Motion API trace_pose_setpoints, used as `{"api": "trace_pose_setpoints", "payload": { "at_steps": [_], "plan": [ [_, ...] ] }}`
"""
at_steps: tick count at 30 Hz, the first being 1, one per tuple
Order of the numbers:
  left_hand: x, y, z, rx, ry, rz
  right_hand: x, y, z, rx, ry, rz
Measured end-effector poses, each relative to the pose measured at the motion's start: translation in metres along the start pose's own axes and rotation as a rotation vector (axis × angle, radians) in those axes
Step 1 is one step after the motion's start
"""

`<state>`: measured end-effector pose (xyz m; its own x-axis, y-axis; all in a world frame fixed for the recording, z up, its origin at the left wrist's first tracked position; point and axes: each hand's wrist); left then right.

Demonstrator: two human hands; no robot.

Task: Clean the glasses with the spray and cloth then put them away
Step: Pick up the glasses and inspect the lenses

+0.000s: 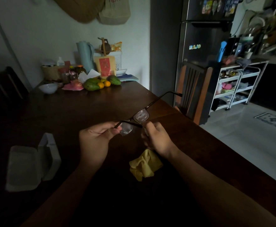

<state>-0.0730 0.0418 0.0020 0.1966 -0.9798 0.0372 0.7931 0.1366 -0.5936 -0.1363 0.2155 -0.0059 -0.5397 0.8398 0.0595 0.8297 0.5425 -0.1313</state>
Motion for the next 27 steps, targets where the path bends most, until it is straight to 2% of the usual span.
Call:
{"api": "trace_pose_setpoints", "payload": {
  "at_steps": [9,14,19,23,27],
  "plan": [
    [-0.0007,0.0012,0.0032,0.039,0.010,0.009,0.0011,0.0045,-0.0047,-0.013,-0.037,-0.050],
    [-0.0006,0.0021,0.0066,0.045,0.031,0.016,0.0028,0.0049,-0.0039,-0.093,-0.095,0.109],
    [0.0000,0.0022,0.0066,0.034,0.040,0.012,0.0026,0.0025,-0.0060,-0.089,-0.111,0.177],
    [0.0011,0.0022,0.0057,0.023,0.020,0.005,0.0029,0.0002,-0.0038,-0.050,-0.126,0.157],
    [0.0000,0.0021,0.0043,0.029,0.034,0.008,0.0031,-0.0001,-0.0017,-0.042,-0.056,0.046]
  ]
}}
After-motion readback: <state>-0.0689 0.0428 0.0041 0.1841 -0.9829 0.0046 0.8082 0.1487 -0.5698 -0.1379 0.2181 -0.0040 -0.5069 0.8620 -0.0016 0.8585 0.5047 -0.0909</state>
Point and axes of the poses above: each hand's wrist, its own y-axis away from the middle knuckle, its own x-axis out of the back of the hand, z = x × y, and after that the axes turned 12 degrees about -z, right-handed
